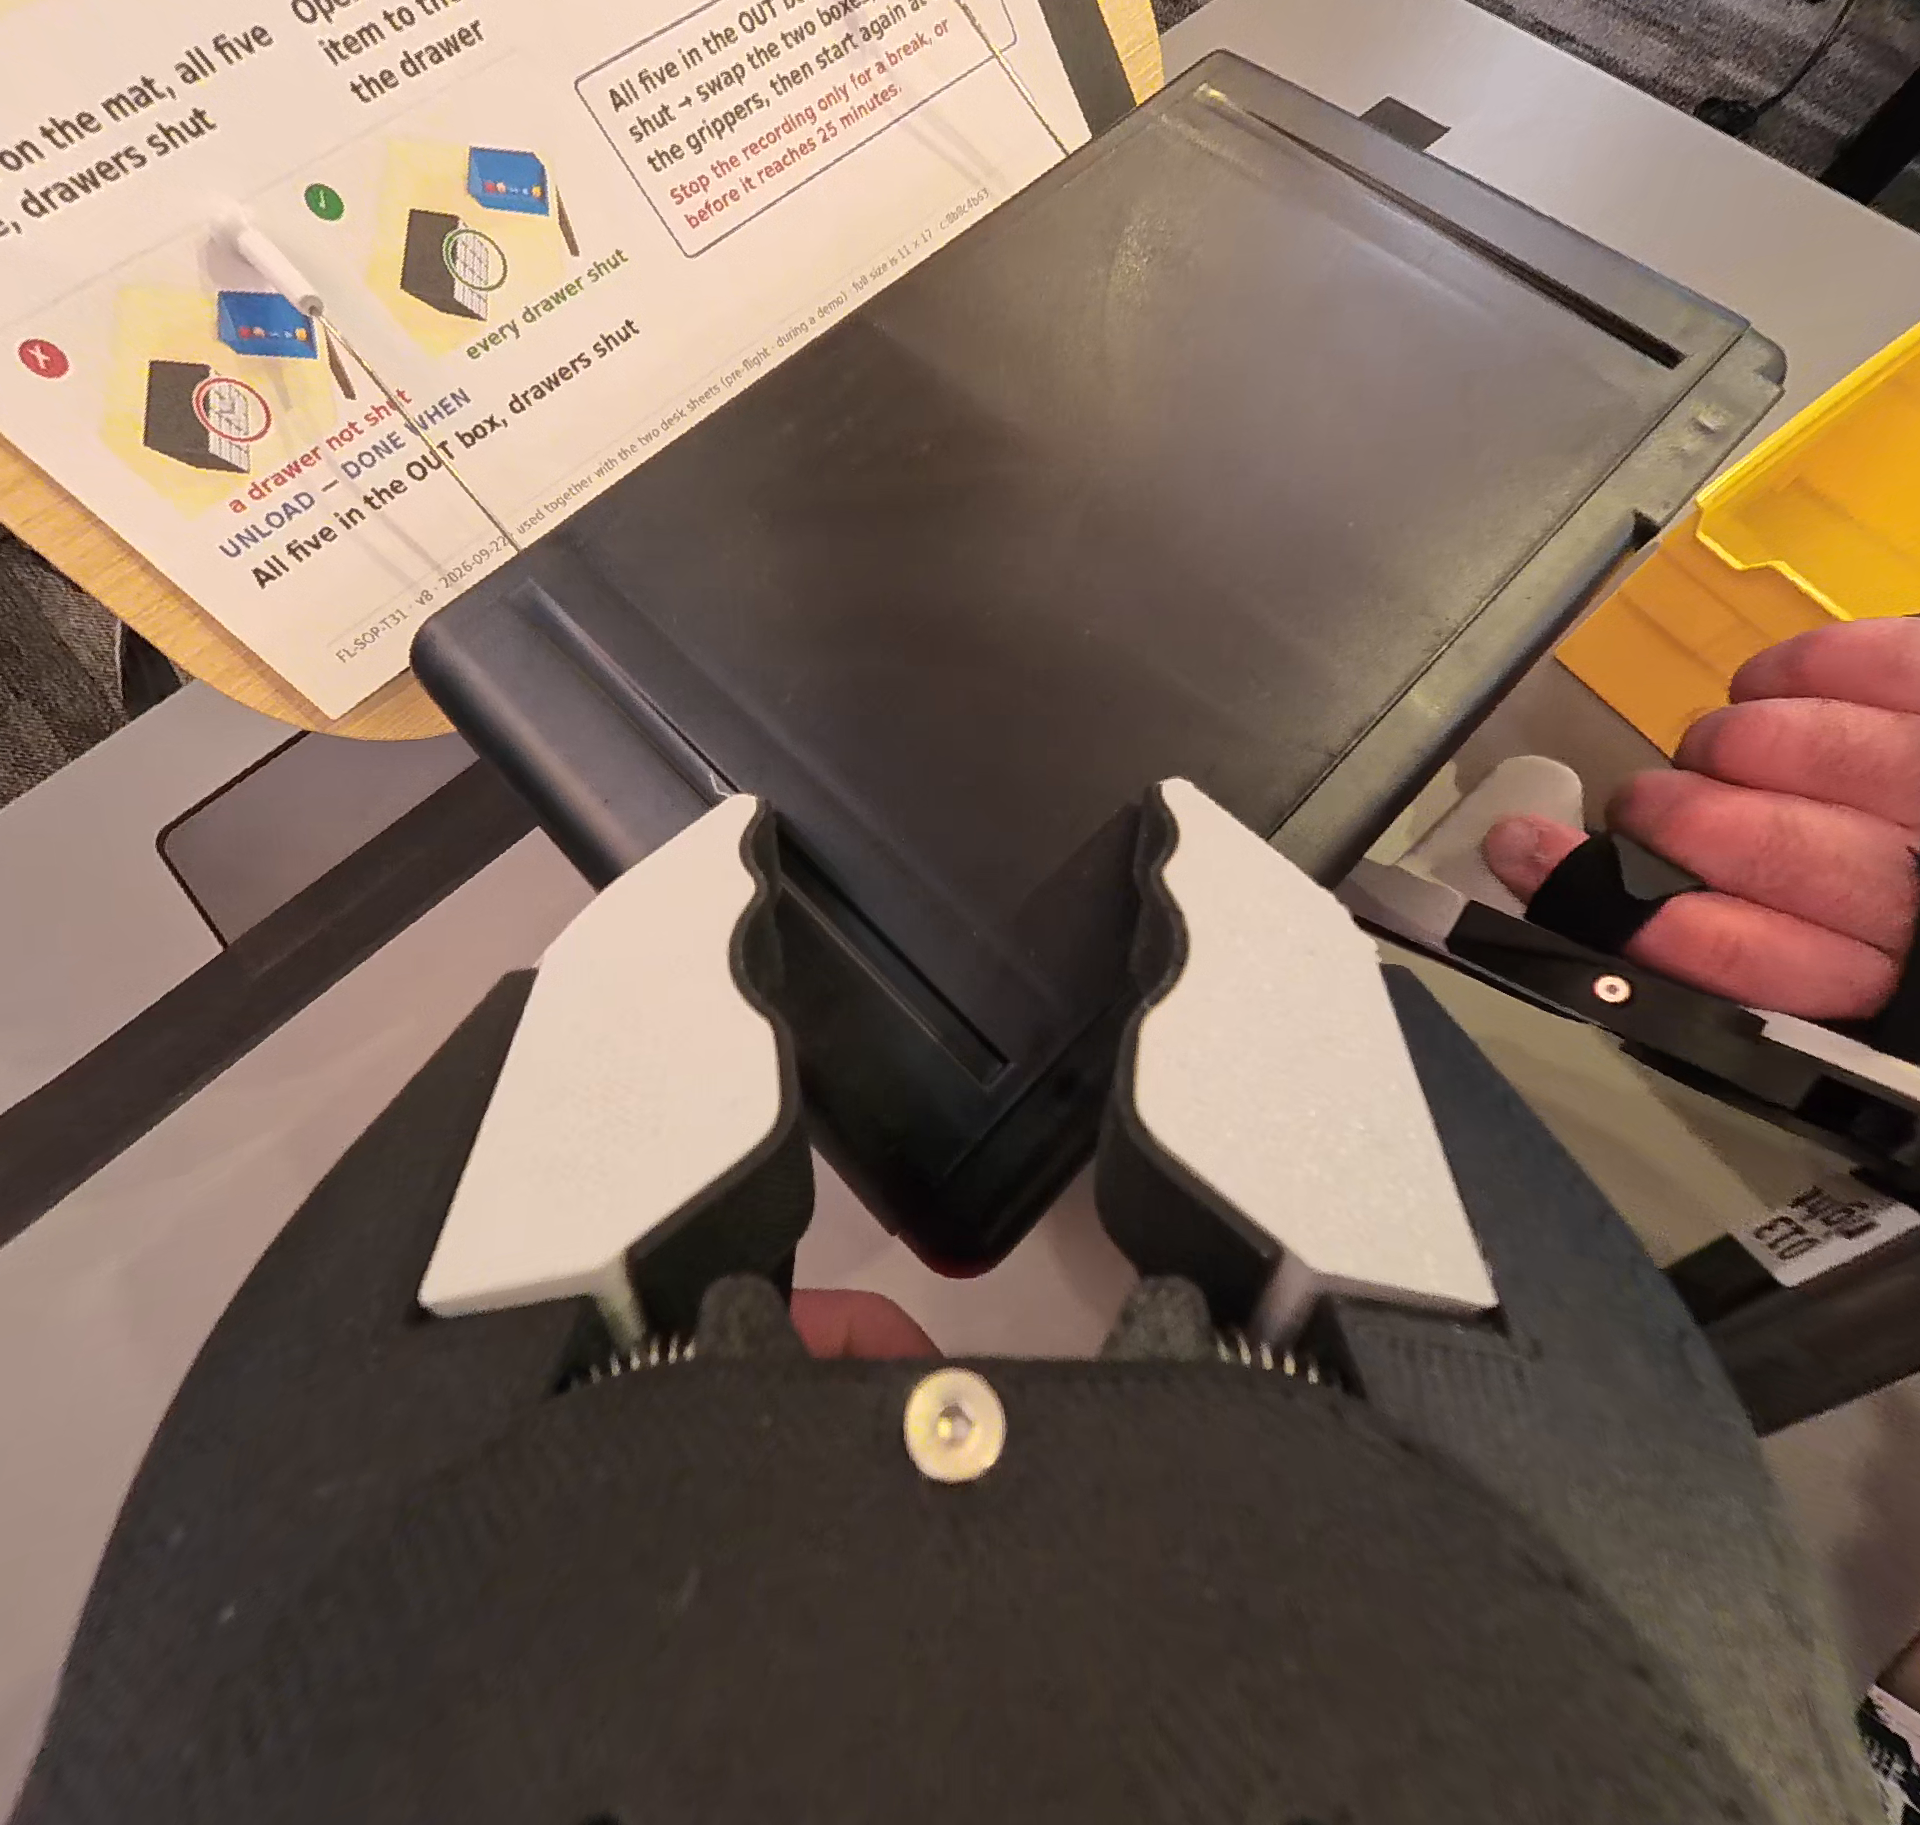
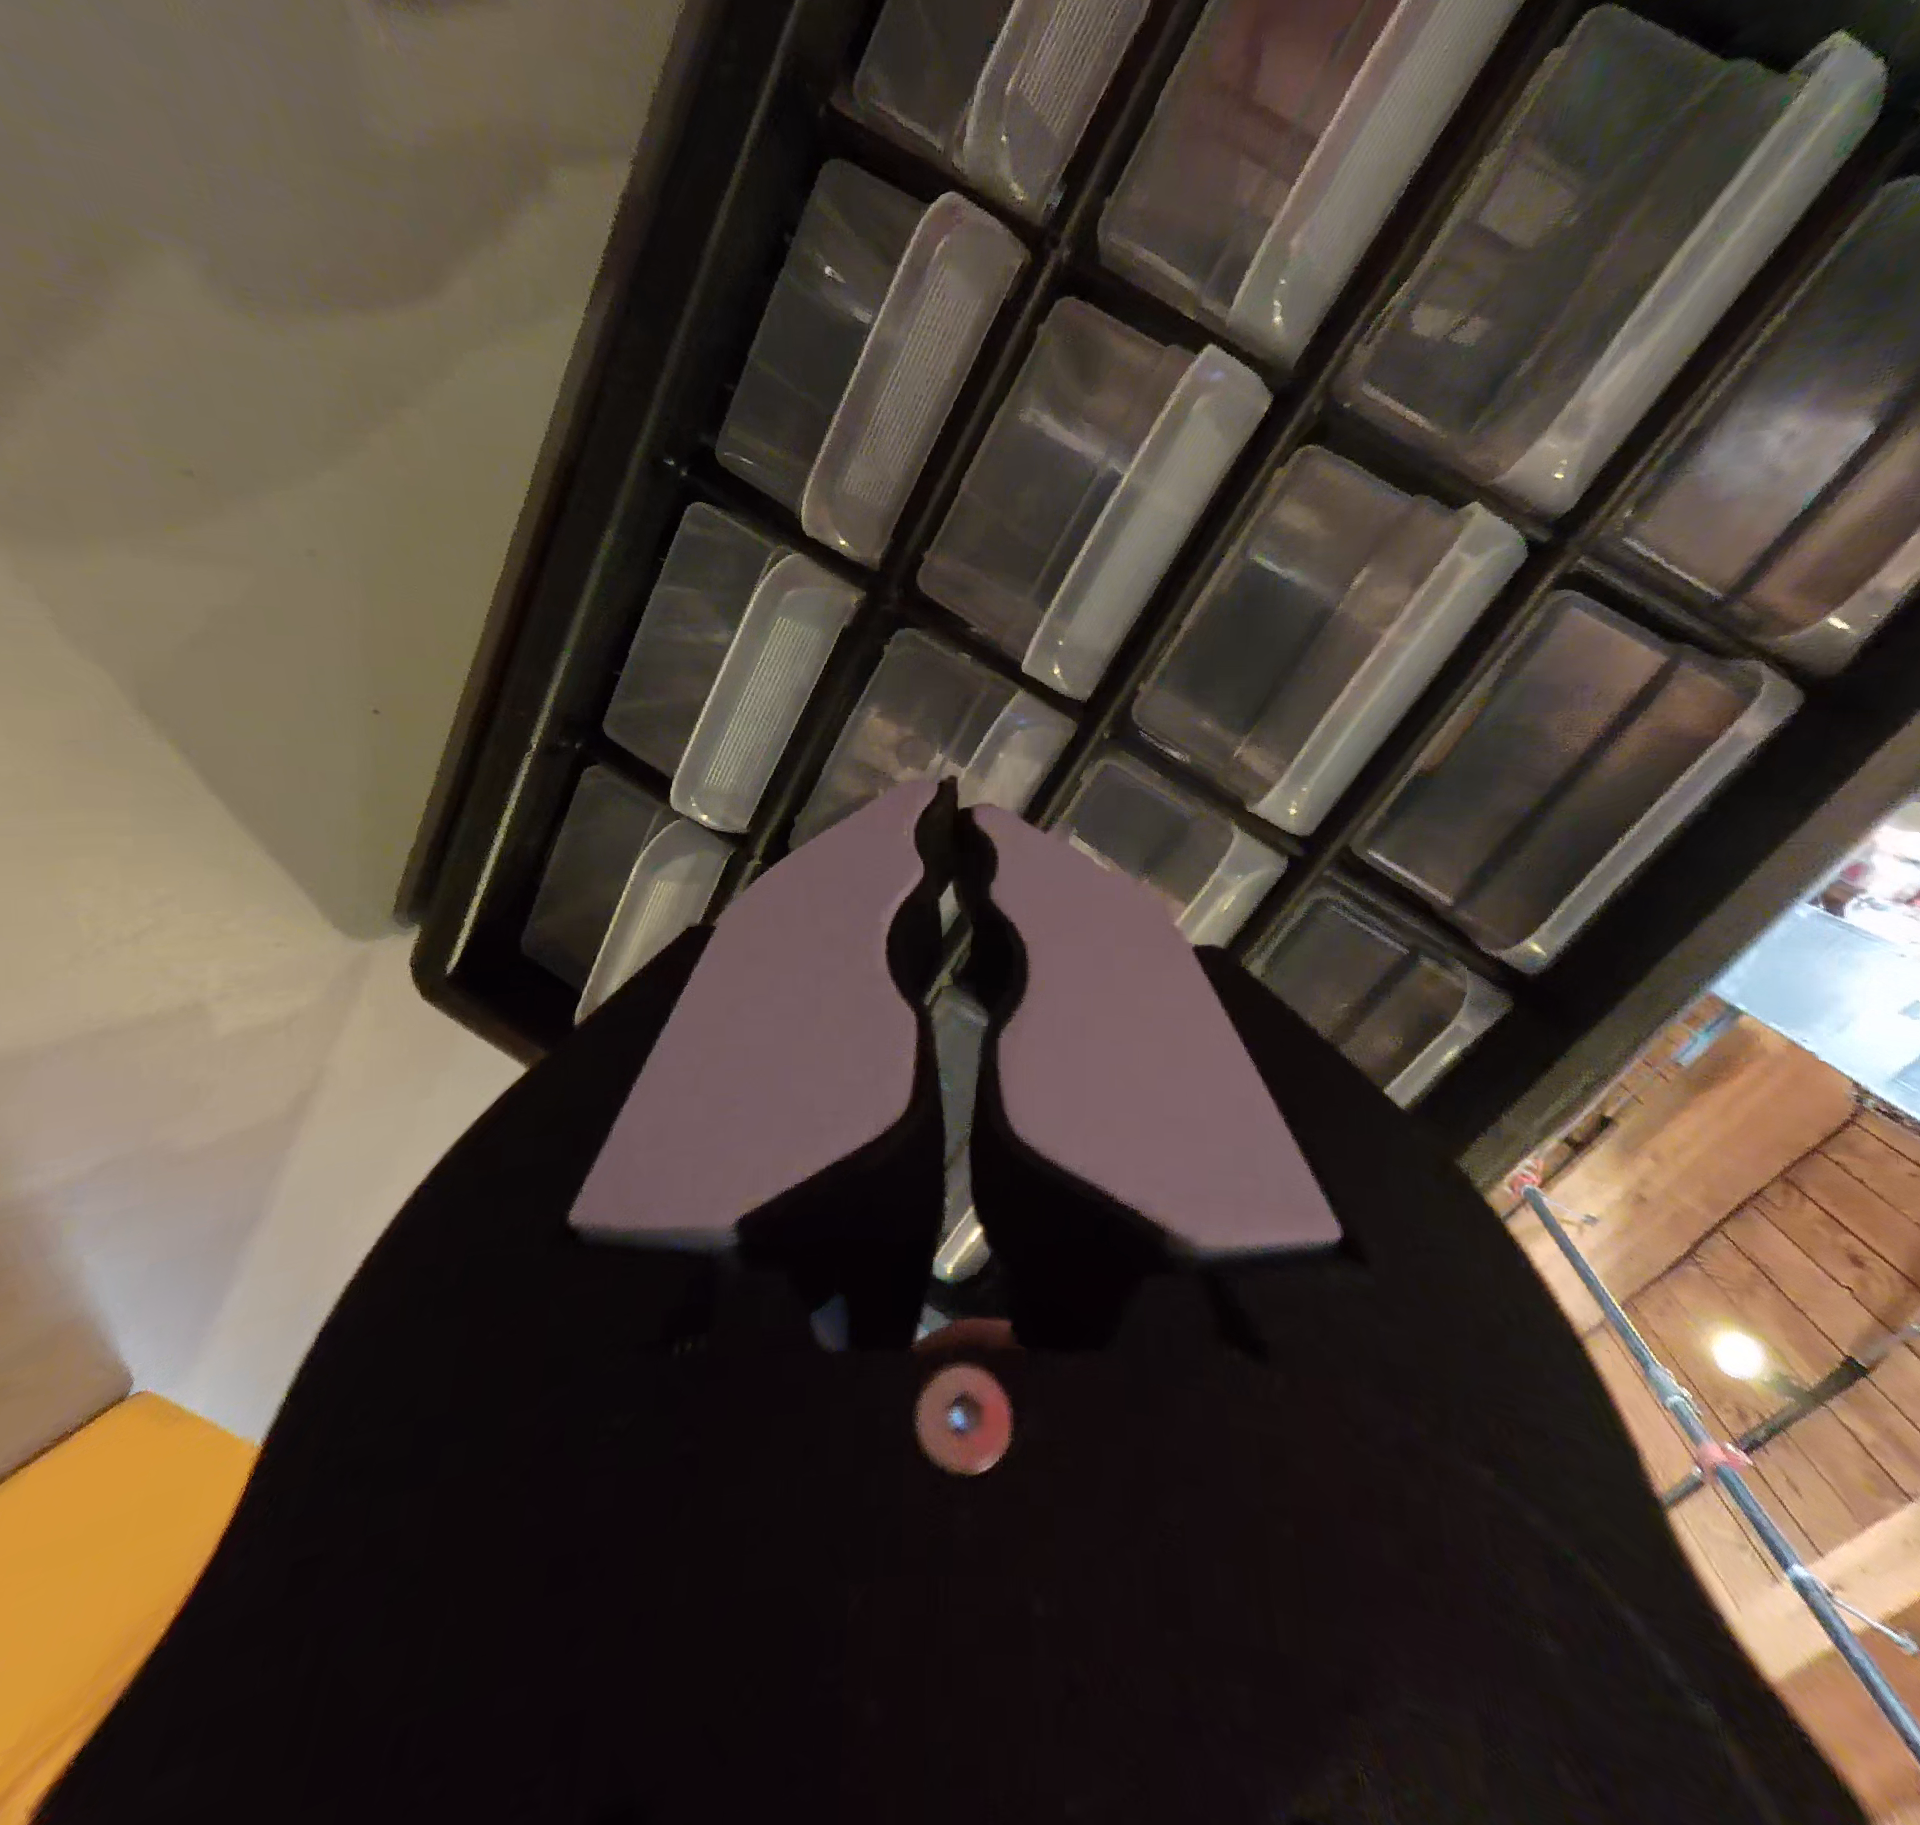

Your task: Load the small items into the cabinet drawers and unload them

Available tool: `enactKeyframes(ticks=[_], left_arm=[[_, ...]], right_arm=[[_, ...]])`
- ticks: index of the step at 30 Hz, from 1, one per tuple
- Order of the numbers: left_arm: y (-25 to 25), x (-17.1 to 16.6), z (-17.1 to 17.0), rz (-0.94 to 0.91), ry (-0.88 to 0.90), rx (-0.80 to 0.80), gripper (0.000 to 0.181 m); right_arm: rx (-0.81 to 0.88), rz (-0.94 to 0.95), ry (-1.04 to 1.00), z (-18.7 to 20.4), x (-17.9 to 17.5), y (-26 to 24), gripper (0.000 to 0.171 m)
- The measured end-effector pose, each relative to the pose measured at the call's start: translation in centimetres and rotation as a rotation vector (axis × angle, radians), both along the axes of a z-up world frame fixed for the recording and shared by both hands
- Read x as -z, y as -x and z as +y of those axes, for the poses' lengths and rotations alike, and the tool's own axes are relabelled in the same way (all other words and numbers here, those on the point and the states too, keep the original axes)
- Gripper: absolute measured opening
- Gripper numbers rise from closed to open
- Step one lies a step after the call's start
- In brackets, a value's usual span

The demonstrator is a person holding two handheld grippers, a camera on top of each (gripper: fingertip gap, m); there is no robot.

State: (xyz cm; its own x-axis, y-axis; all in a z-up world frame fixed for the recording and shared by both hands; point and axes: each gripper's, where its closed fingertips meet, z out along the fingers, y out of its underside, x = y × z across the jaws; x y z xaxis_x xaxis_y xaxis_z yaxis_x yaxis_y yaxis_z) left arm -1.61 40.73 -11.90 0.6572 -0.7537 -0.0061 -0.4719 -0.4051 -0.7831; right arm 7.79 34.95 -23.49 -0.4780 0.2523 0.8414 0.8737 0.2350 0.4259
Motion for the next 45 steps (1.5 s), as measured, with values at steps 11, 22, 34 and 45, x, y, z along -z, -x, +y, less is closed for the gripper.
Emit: enactKeyframes(ticks=[11, 22, 34, 45], left_arm=[[0.0, 0.0, 0.0, -0.001, -0.001, -0.003, 0.067], [0.0, 0.0, 0.0, -0.008, -0.008, -0.003, 0.067], [0.0, 0.0, 0.0, -0.008, -0.01, 0.0, 0.067], [0.0, 0.0, 0.0, -0.014, -0.013, -0.003, 0.067]], right_arm=[[0.032, 0.005, -0.043, 0.5, -0.2, 0.0, 0.029], [0.019, 0.005, -0.057, 0.9, -0.4, 0.1, 0.018], [0.031, 0.058, -0.003, -0.1, -0.2, 0.2, 0.004], [0.092, 0.18, 0.058, -1.4, -0.4, 0.3, 0.014]])
